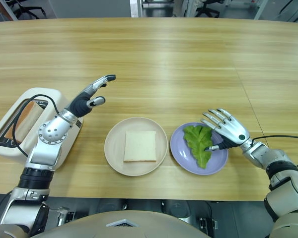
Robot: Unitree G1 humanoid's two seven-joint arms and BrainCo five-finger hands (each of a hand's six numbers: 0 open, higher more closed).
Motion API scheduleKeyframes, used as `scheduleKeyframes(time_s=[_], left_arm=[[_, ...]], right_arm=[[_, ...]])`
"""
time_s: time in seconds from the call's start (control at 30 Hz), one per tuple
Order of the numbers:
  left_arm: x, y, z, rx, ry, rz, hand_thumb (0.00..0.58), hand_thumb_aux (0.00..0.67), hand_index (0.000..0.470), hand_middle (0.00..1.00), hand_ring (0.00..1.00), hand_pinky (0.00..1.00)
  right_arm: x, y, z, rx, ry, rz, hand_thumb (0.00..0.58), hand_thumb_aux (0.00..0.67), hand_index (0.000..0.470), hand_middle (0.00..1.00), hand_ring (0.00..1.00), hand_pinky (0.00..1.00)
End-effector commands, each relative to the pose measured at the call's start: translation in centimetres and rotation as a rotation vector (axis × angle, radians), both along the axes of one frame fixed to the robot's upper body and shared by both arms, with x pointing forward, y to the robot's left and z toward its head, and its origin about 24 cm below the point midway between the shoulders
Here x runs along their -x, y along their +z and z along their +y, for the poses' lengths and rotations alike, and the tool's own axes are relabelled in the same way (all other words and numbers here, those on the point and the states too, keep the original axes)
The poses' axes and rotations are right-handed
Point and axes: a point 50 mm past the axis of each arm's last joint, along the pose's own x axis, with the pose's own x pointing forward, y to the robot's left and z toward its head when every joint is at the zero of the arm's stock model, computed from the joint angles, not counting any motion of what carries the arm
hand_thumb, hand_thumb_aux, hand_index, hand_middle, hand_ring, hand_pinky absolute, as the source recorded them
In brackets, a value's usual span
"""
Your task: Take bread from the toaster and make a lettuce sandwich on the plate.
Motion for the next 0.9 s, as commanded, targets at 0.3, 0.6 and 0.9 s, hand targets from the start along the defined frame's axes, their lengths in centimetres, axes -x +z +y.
scheduleKeyframes(time_s=[0.3,0.6,0.9], left_arm=[[-0.4,-0.3,0.6,-0.018,0.013,0.005,0.0,0.0,0.0,0.0,0.0,0.0],[-0.6,-0.2,1.1,-0.017,0.027,-0.003,0.0,0.0,0.0,0.0,0.0,0.0],[-0.7,-0.5,1.1,-0.023,0.033,0.0,0.0,0.0,0.0,0.0,0.0,0.0]], right_arm=[[0.8,-1.4,0.4,-0.029,0.01,0.075,0.0,0.0,0.0,0.0,0.0,0.0],[0.9,-1.7,0.4,-0.035,0.007,0.092,0.0,0.0,0.0,0.0,0.0,0.0],[1.1,-2.0,0.4,-0.041,0.002,0.107,0.108,0.066,0.045,0.0,0.0,0.0]])
